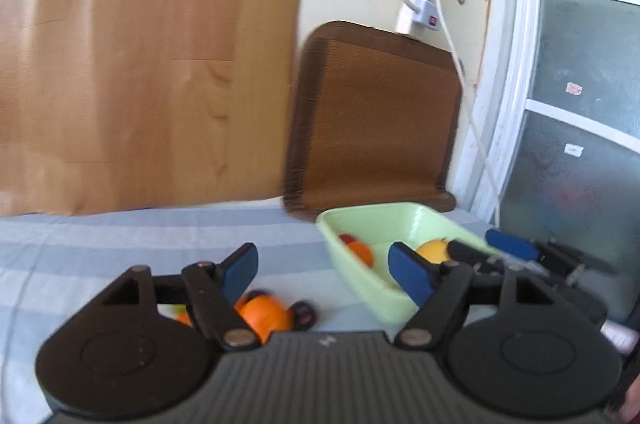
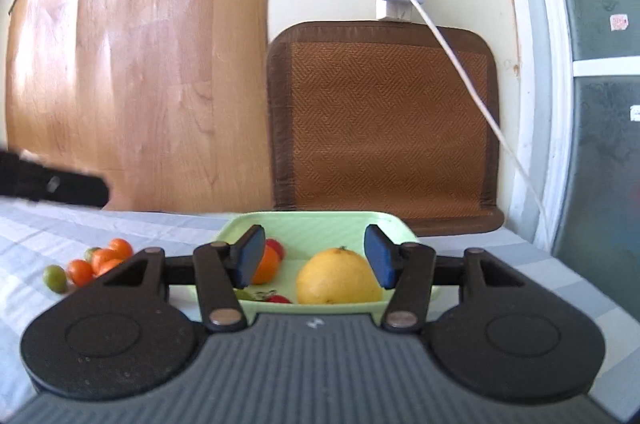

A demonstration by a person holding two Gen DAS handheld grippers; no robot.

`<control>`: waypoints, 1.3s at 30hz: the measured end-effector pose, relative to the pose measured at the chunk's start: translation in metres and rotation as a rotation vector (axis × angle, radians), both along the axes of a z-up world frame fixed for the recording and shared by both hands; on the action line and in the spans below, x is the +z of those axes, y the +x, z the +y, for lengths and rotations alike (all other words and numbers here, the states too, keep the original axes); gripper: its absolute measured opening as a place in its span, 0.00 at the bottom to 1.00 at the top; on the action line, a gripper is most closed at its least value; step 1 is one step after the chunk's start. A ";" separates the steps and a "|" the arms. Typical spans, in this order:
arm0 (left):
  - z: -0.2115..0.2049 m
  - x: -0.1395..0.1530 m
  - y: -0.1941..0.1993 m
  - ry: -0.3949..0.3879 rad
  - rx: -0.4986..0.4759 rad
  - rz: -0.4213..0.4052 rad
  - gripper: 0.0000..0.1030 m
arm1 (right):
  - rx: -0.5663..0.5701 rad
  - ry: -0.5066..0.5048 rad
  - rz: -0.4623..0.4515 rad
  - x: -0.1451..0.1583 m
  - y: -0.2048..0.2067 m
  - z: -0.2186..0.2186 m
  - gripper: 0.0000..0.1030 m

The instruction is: Organize fruits

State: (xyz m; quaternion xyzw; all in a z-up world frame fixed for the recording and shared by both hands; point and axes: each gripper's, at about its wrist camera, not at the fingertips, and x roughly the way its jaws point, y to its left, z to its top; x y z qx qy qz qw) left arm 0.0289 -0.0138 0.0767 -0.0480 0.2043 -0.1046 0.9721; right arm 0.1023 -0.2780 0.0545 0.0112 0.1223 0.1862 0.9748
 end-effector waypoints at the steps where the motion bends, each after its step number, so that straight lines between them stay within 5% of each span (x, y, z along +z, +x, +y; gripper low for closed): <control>1: 0.008 -0.004 -0.010 0.014 0.020 0.002 0.72 | 0.018 0.012 0.006 0.001 -0.004 0.002 0.56; 11: 0.050 -0.048 -0.044 0.038 0.107 0.070 0.72 | 0.259 0.037 0.189 -0.005 -0.044 0.058 0.56; 18: 0.052 -0.052 -0.049 0.031 0.096 0.060 0.72 | 0.268 -0.029 0.327 -0.024 -0.039 0.086 0.56; 39: 0.053 -0.052 -0.050 0.020 0.089 0.053 0.72 | 0.262 -0.029 0.337 -0.026 -0.036 0.085 0.56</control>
